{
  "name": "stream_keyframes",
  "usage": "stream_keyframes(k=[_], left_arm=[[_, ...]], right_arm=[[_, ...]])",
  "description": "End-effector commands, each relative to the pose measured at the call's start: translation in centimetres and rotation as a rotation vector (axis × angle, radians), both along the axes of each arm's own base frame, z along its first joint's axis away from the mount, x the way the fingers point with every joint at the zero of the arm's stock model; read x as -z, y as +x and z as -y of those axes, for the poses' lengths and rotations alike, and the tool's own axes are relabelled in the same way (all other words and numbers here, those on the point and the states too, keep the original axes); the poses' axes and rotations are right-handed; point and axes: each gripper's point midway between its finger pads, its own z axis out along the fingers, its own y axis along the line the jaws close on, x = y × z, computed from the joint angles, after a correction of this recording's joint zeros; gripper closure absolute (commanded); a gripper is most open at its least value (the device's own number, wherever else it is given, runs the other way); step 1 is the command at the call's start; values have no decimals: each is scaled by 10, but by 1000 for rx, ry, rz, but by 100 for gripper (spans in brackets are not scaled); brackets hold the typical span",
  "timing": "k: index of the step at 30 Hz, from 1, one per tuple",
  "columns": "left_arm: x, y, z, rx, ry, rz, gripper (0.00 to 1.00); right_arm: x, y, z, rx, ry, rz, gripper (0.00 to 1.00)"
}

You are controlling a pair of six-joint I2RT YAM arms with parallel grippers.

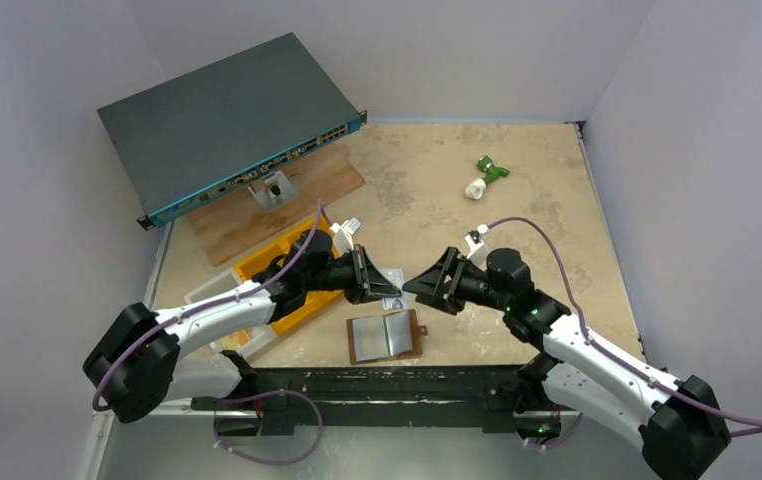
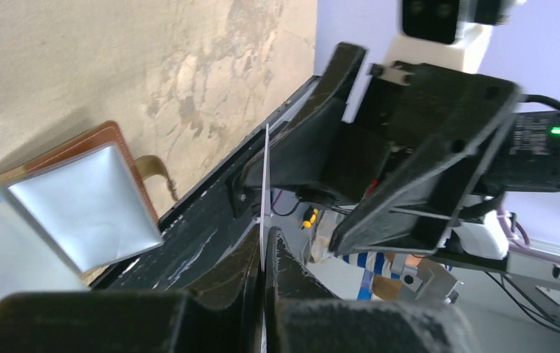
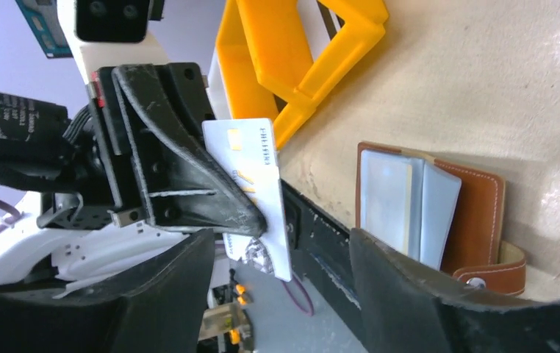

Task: Take the credit cards out of the card holder
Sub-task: Remove the credit card from the card holder, then place the credit card in the storage box.

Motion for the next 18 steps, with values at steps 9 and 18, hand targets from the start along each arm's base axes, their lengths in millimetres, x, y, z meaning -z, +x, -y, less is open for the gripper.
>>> stream_keyframes(k=[9, 18], left_arm=[[30, 24, -100, -203, 668, 132, 100], [35, 68, -169, -455, 1144, 122, 100]], right_arm=[[-22, 31, 30, 117, -269, 173, 1], [-26, 34, 39, 112, -343, 232, 1]])
